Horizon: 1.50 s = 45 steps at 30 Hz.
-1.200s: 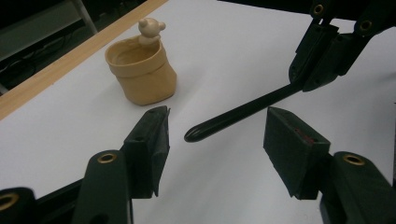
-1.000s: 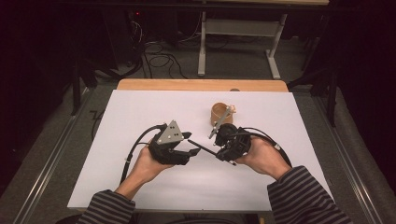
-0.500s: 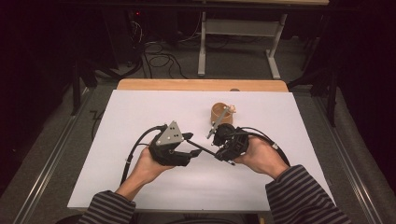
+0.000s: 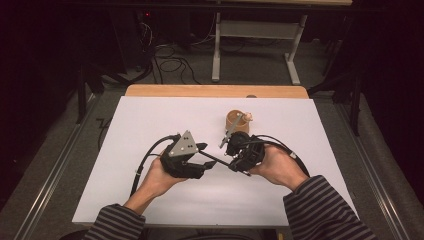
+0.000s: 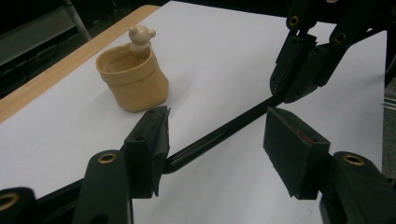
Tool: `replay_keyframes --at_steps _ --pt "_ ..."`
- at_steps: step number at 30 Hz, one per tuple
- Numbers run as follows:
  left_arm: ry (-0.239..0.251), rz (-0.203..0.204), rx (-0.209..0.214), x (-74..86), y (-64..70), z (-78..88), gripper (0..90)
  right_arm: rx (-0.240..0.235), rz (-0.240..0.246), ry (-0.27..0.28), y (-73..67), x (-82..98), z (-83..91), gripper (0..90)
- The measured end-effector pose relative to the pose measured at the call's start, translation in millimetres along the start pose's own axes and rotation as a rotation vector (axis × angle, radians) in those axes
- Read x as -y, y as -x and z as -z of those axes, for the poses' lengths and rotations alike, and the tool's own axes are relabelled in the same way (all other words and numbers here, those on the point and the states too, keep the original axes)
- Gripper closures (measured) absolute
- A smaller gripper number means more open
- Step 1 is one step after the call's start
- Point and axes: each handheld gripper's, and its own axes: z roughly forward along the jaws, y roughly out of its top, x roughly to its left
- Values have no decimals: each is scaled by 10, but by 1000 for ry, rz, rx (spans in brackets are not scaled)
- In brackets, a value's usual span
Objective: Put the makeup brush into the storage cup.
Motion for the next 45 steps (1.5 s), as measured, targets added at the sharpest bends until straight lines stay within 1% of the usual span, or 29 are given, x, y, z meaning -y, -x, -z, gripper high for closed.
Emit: replay_keyframes --at_steps 2,4,7,9,15,18,19,20,28,31,41,45 --pt "-2 -3 -1 1 1 0 411 -1 1 0 1 -3 9 855" --pt "-11 -13 -5 2 6 -3 411 -12 -3 9 5 -1 13 855" --pt "-23 -27 -9 6 14 -11 411 -13 -2 8 6 -1 21 855" --pt "-25 -29 -10 8 20 -17 411 -10 -1 2 6 -3 30 855" --pt "-43 -43 -18 12 26 -45 410 -17 4 9 2 -15 41 855" --pt "-46 -44 -21 12 26 -54 410 -16 3 -2 1 -30 61 855" --pt "-49 -47 -24 12 29 -57 411 -21 5 7 3 -33 56 855" --pt "-52 -52 -27 13 34 -62 412 -18 9 -2 0 -40 66 855" --pt "-69 -81 -45 2 64 -73 417 -24 10 5 -13 -36 90 855" --pt "-72 -81 -49 -1 57 -69 417 -27 5 14 -10 -37 101 855" --pt "-70 -82 -72 10 47 -86 425 -28 12 13 -18 -81 127 855" --pt "-73 -95 -91 8 55 -78 436 -29 10 14 -27 -96 139 855"
